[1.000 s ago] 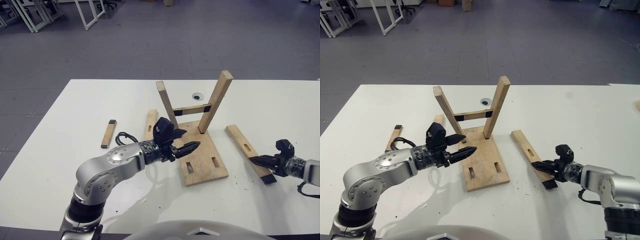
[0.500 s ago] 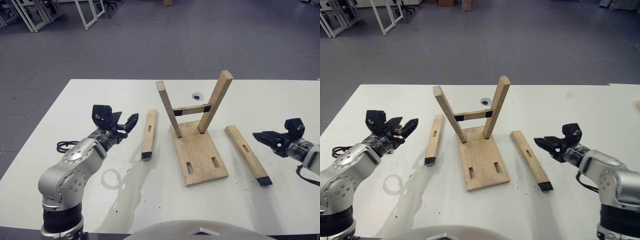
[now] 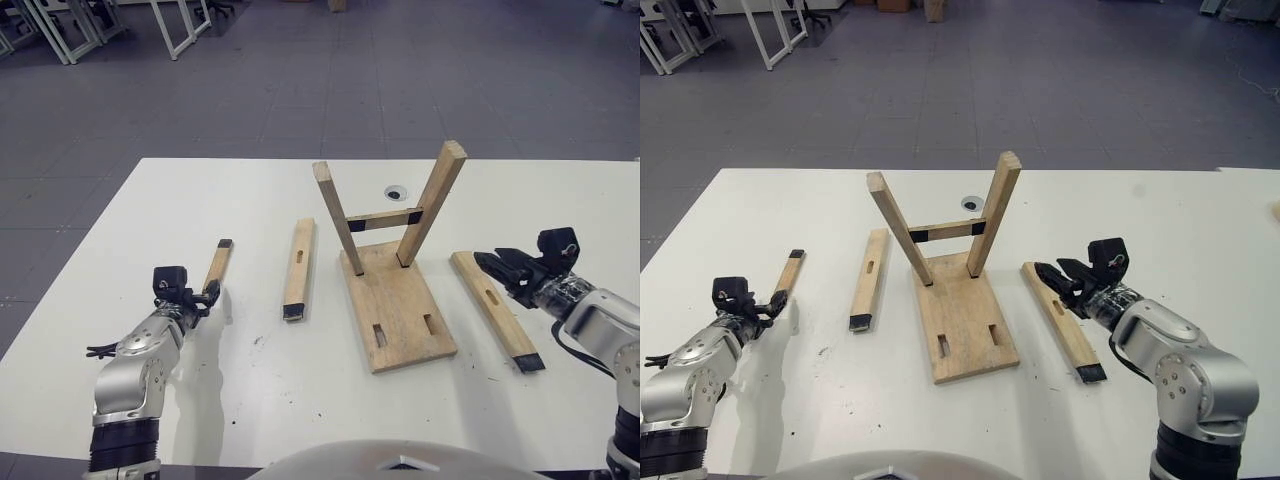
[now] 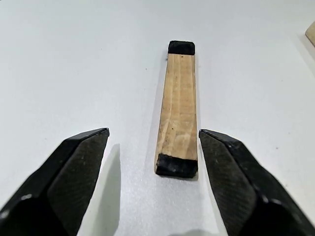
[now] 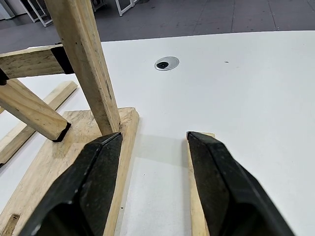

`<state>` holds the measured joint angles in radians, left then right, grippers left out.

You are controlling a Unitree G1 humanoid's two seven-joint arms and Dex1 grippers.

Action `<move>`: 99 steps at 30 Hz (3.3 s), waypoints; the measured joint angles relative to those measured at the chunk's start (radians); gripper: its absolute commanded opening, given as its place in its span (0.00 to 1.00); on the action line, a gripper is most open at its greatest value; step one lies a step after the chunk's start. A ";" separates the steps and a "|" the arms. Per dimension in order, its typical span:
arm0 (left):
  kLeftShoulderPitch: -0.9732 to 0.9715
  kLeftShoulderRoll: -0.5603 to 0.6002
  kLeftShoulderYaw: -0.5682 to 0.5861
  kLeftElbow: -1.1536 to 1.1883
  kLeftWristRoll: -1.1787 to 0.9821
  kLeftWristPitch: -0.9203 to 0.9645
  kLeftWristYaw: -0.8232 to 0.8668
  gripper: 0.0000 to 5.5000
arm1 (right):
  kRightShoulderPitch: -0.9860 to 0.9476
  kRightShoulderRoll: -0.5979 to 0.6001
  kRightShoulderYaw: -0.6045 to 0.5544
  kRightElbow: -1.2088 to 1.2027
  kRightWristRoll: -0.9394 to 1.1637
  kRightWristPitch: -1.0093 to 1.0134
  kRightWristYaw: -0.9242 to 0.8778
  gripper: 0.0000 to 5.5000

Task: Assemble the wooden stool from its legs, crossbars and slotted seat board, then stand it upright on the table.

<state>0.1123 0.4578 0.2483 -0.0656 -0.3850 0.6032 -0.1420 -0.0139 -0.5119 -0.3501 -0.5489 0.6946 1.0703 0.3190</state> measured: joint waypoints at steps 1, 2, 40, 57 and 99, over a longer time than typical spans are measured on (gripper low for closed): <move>0.000 -0.001 -0.002 0.012 0.007 -0.014 -0.010 0.62 | -0.002 0.001 0.004 0.000 0.003 0.002 -0.003 0.44; -0.002 -0.001 -0.005 0.025 0.014 -0.028 -0.026 0.62 | -0.005 0.001 0.008 -0.002 0.010 0.003 -0.006 0.44; 0.076 -0.177 -0.371 -0.687 0.213 -0.386 -0.102 0.24 | -0.458 0.190 0.128 0.179 0.840 0.120 -0.345 0.45; 0.045 -0.179 -0.471 -0.694 0.213 -0.339 -0.152 0.24 | -0.576 0.259 0.249 0.317 0.825 -0.041 -0.371 0.18; 0.123 -0.195 -0.447 -0.539 0.218 -0.324 -0.154 0.74 | 0.092 -0.113 0.120 0.214 -0.121 -0.550 0.101 0.07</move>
<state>0.2356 0.2633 -0.1990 -0.6045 -0.1675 0.2789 -0.2961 0.0784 -0.6247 -0.2299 -0.3348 0.5733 0.5200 0.4197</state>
